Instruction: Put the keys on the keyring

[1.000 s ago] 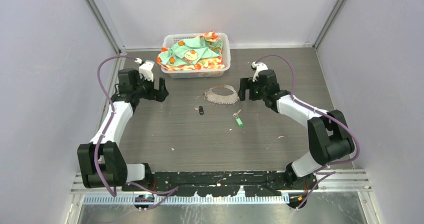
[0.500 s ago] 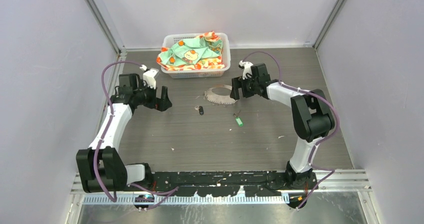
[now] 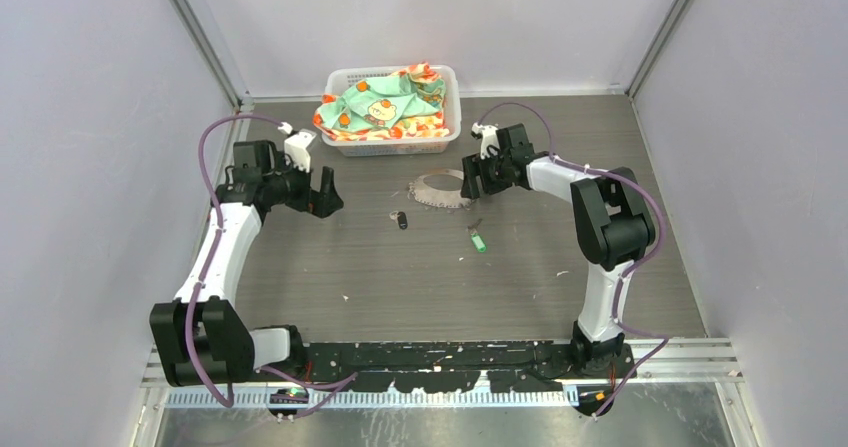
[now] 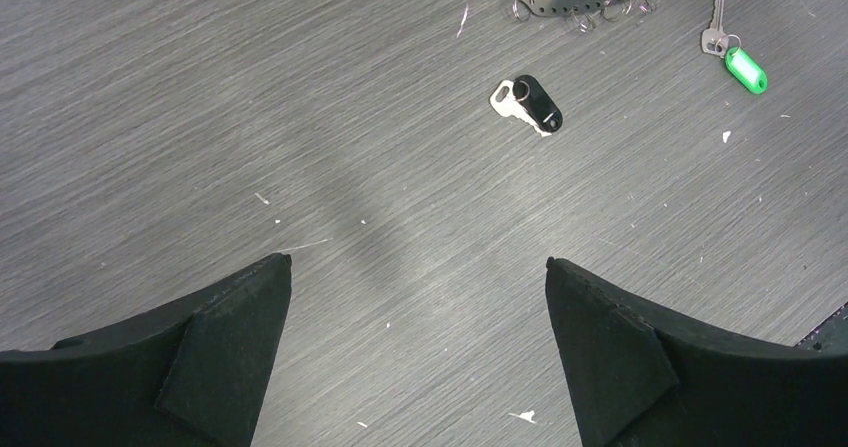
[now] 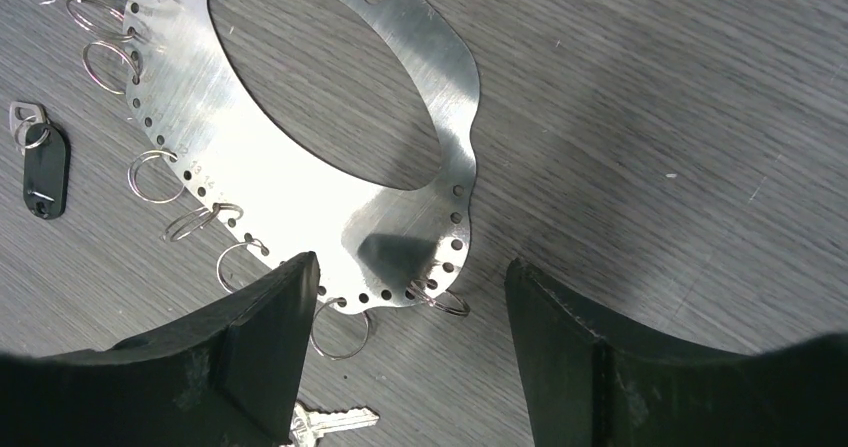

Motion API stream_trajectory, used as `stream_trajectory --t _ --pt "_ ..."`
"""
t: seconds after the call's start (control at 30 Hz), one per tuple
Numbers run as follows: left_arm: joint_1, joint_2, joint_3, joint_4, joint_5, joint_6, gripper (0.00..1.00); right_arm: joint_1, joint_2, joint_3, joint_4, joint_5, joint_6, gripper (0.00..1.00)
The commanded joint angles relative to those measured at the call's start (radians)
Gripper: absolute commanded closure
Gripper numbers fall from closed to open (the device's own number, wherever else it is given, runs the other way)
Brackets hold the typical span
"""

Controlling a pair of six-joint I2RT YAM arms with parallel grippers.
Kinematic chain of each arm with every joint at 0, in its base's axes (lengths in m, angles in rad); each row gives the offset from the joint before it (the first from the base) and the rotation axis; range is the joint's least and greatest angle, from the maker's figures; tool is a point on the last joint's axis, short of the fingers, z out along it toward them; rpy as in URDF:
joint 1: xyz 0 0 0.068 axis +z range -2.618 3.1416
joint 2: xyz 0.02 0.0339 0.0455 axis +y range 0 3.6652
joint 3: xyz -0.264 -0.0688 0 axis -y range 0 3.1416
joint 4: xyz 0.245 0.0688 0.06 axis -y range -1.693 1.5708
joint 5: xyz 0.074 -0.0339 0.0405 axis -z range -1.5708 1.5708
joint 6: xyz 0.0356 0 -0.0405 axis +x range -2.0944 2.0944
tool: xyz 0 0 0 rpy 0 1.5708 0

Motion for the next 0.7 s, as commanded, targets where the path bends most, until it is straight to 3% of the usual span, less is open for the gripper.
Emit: stream_trajectory --t 0.0,0.4,0.53,0.67 --pt "0.004 -0.024 0.039 -0.026 0.031 0.015 0.01 0.003 -0.004 0.041 -0.024 -0.017 -0.009 0.28" --pt "0.004 -0.023 0.068 -0.079 0.039 0.05 0.03 0.007 0.055 0.093 -0.058 -0.02 -0.024 0.55" --pt "0.004 -0.017 0.078 -0.088 0.041 0.052 0.04 0.013 0.047 0.087 -0.073 -0.022 -0.027 0.73" --pt "0.005 -0.014 0.089 -0.108 0.047 0.056 0.04 0.02 -0.002 0.037 -0.042 0.007 -0.01 0.73"
